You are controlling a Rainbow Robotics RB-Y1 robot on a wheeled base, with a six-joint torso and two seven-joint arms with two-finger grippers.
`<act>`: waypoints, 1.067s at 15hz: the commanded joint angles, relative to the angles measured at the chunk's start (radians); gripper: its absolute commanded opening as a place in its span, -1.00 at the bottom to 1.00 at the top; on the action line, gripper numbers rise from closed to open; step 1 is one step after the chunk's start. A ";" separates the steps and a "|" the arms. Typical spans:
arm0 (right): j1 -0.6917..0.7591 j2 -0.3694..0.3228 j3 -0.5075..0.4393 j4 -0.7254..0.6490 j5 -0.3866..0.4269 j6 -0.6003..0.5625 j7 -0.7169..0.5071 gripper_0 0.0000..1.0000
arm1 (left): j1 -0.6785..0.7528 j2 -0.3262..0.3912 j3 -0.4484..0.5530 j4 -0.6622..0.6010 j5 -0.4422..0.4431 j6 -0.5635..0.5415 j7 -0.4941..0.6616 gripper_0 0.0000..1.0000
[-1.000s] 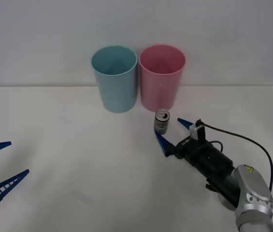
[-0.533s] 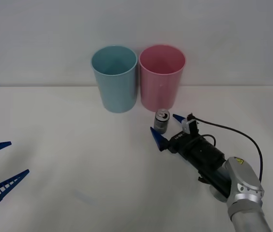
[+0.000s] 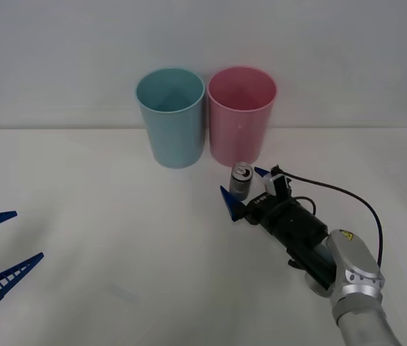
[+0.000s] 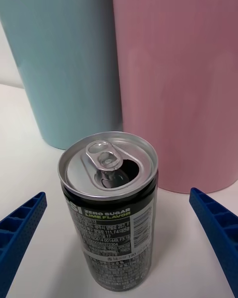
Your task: Grasp the object on the table and drop it into the matching bin: aluminum can to the light blue bin, PET bottle to the pink bin.
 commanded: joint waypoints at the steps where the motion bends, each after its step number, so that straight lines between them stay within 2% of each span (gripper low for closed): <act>1: 0.000 0.000 0.013 0.000 -0.004 0.020 0.002 1.00 | 0.000 0.000 0.000 0.000 0.000 0.000 0.000 1.00; 2: 0.000 0.000 0.017 0.001 -0.009 0.024 0.003 0.52 | 0.000 0.000 0.000 0.000 0.000 0.000 0.000 1.00; 3: 0.000 0.000 0.024 0.000 -0.015 0.029 0.006 -0.52 | 0.000 0.000 0.000 0.000 0.000 0.000 0.000 1.00; 5: 0.002 0.000 0.031 0.000 -0.023 0.043 0.013 -0.87 | 0.000 0.000 0.000 0.000 0.000 0.000 0.000 1.00; 8: 0.003 0.000 0.034 0.000 -0.027 0.049 0.016 -0.98 | 0.000 0.000 0.000 0.000 0.000 0.000 0.000 1.00; 16: 0.009 0.000 0.045 0.000 -0.043 0.037 0.016 -1.00 | 0.000 0.000 0.000 0.000 0.000 0.000 0.000 1.00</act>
